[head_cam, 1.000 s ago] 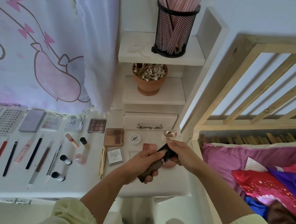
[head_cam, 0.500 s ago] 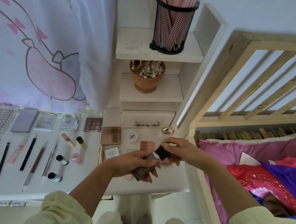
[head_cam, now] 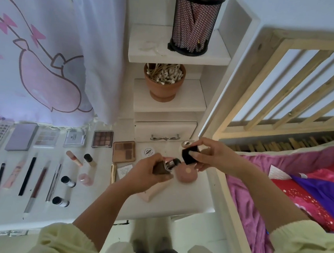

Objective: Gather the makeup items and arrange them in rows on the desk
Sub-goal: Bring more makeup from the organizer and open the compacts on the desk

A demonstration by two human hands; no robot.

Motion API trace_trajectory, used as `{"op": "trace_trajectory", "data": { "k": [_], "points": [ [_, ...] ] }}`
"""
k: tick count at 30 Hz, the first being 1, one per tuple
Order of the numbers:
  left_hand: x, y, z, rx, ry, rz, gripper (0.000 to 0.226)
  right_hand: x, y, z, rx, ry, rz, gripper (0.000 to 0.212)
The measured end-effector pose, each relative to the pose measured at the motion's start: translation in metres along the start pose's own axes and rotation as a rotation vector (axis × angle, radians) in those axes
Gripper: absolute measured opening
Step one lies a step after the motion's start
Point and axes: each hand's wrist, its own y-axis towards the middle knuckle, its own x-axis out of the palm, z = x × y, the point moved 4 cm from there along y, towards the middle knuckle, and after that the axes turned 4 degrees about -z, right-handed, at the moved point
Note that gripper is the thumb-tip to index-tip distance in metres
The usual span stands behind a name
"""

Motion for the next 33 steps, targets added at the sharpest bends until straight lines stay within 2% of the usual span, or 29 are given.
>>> {"op": "trace_trajectory", "data": {
  "k": [5,9,13,17,23,30,33],
  "points": [
    [0.013,0.006,-0.006,-0.057,-0.305,-0.020,0.025,-0.007,0.011,0.002,0.008,0.081,0.192,0.022],
    [0.024,0.005,-0.027,-0.118,-0.279,0.043,0.028,-0.014,0.003,0.035,0.146,-0.030,0.256,0.021],
    [0.052,0.006,-0.030,-0.172,-0.329,0.012,0.028,0.002,0.000,0.083,0.240,-0.193,0.183,0.022],
    [0.078,0.013,-0.033,-0.202,-0.216,0.034,0.033,0.008,0.002,0.122,0.262,-0.510,0.099,0.027],
    [0.099,0.023,-0.035,-0.294,-0.150,0.129,0.038,0.012,0.014,0.149,0.180,-0.833,-0.031,0.032],
    [0.117,0.016,-0.029,-0.362,-0.247,0.232,0.037,0.012,0.029,0.153,-0.004,-1.039,-0.126,0.022],
    [0.119,0.014,-0.025,-0.381,-0.275,0.247,0.038,0.011,0.031,0.155,-0.030,-1.024,-0.138,0.021]
  ]
}}
